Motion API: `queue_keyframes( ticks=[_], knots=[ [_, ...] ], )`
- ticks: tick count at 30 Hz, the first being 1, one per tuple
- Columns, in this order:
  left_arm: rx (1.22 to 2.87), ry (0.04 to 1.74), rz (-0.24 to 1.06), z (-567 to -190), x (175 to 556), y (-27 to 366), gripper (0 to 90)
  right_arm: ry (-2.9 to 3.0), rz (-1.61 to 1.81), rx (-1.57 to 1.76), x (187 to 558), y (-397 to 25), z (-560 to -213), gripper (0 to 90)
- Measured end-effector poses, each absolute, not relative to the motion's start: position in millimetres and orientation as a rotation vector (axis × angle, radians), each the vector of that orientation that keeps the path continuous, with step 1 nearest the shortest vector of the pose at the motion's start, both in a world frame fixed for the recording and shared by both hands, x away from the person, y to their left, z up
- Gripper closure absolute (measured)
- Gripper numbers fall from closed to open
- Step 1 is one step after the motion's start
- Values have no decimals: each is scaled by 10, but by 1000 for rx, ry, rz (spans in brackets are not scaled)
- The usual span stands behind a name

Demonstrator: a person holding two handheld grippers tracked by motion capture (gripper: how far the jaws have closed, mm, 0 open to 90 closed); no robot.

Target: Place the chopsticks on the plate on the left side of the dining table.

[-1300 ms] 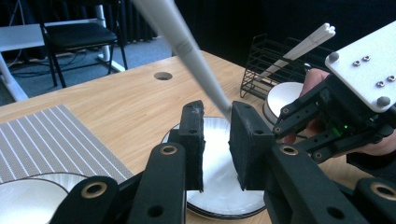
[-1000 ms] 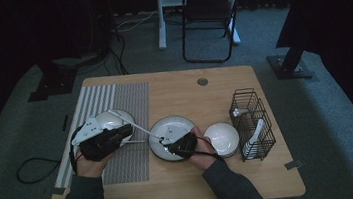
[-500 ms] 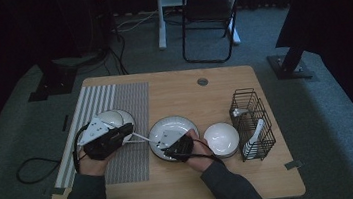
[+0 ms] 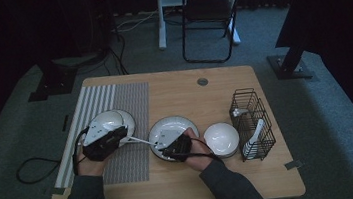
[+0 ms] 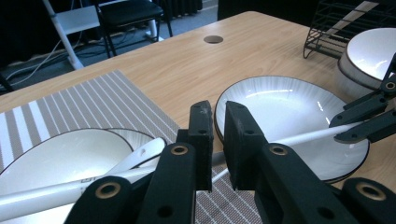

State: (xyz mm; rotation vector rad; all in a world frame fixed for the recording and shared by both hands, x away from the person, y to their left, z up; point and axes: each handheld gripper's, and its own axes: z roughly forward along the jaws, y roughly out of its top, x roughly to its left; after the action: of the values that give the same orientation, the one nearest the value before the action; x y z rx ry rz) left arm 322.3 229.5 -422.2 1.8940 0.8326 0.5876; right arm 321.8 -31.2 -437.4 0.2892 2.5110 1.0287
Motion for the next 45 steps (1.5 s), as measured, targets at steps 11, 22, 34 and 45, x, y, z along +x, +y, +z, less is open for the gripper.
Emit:
queue_keyframes(
  ticks=[11,22,34,45],
  knots=[
    [1873,847,609,-4233,3110,2306,730,2555,995,276,3283,-178,-4413,864],
    [1876,892,644,-4318,3018,2350,712,2591,992,281,3384,-45,-4471,864],
    [1886,975,667,-4499,2908,2472,713,2613,962,234,3439,135,-4498,864],
    [1912,1049,699,-4706,2903,2599,729,2625,947,184,3477,326,-4495,864]
  ],
)
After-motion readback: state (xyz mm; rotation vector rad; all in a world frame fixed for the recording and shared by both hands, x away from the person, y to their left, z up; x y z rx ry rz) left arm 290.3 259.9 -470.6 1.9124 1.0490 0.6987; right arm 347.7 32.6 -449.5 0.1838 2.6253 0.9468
